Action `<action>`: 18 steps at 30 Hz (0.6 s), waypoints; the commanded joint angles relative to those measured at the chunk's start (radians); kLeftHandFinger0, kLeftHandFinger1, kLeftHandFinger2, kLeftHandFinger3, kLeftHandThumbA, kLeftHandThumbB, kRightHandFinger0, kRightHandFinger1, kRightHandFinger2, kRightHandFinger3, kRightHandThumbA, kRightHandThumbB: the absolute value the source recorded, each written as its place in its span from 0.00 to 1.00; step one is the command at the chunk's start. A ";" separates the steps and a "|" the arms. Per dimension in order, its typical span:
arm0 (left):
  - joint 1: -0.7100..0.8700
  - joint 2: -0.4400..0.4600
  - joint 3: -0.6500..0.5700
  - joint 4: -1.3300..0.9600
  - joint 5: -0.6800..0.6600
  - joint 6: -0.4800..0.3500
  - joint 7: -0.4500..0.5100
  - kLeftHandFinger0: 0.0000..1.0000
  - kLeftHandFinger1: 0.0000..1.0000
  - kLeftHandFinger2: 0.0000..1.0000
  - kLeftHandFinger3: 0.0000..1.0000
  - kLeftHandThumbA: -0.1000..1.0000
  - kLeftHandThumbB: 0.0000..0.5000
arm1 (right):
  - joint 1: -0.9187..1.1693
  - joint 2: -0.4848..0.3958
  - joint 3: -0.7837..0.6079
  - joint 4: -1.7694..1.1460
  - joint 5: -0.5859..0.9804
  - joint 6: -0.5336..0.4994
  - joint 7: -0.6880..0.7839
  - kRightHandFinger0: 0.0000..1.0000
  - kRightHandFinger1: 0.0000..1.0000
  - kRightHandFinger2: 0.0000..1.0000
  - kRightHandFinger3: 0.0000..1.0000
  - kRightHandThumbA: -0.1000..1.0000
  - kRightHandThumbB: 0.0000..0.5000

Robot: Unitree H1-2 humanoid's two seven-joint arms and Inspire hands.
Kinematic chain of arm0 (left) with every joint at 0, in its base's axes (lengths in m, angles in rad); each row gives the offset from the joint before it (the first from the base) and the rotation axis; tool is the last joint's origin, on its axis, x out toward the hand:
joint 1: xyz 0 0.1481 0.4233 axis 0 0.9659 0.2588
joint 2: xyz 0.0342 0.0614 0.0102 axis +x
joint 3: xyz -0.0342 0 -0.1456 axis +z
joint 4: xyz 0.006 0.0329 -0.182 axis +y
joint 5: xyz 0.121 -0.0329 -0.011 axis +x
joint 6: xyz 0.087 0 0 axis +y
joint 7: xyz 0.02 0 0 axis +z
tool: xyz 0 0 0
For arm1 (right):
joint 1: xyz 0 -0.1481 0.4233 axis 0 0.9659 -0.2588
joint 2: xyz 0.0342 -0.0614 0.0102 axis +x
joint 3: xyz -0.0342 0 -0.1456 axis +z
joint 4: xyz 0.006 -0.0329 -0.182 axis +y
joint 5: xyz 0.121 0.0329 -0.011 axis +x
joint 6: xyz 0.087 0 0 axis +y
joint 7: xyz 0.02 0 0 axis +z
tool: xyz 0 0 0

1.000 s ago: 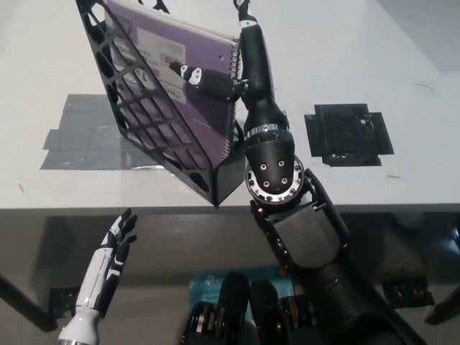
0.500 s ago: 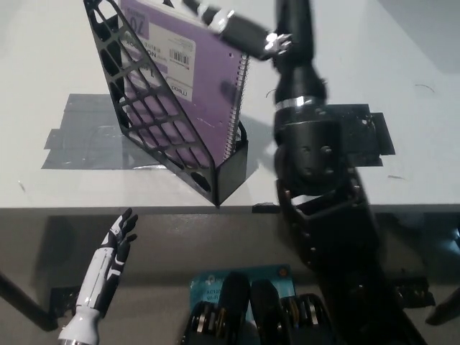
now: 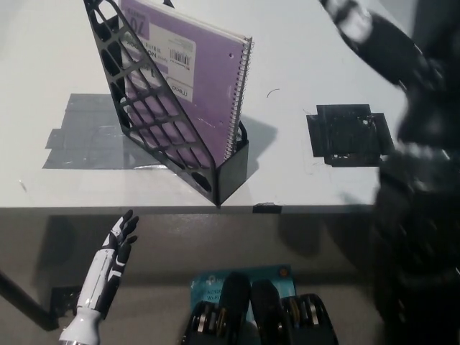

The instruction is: A person hands a notebook to the robot and the robot grabs it with its right hand and places it in the magazine stand kept in the centre of the desk infront of it.

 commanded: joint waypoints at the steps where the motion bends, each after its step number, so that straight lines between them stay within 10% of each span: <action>1: 0.017 0.005 -0.018 -0.010 0.011 -0.038 0.011 0.96 1.00 1.00 1.00 1.00 1.00 | 0.311 -0.120 0.012 -0.383 0.178 0.014 0.133 1.00 1.00 1.00 1.00 1.00 0.75; 9: 0.034 0.004 -0.015 -0.008 0.001 -0.038 0.014 0.94 1.00 1.00 1.00 1.00 1.00 | 0.652 -0.184 0.050 -0.236 0.215 -0.115 0.182 1.00 1.00 1.00 1.00 1.00 0.82; 18: 0.047 0.006 -0.004 -0.008 -0.007 -0.038 0.019 0.93 1.00 1.00 1.00 1.00 1.00 | 0.752 -0.218 0.060 0.072 0.225 -0.223 0.266 1.00 1.00 1.00 1.00 1.00 0.58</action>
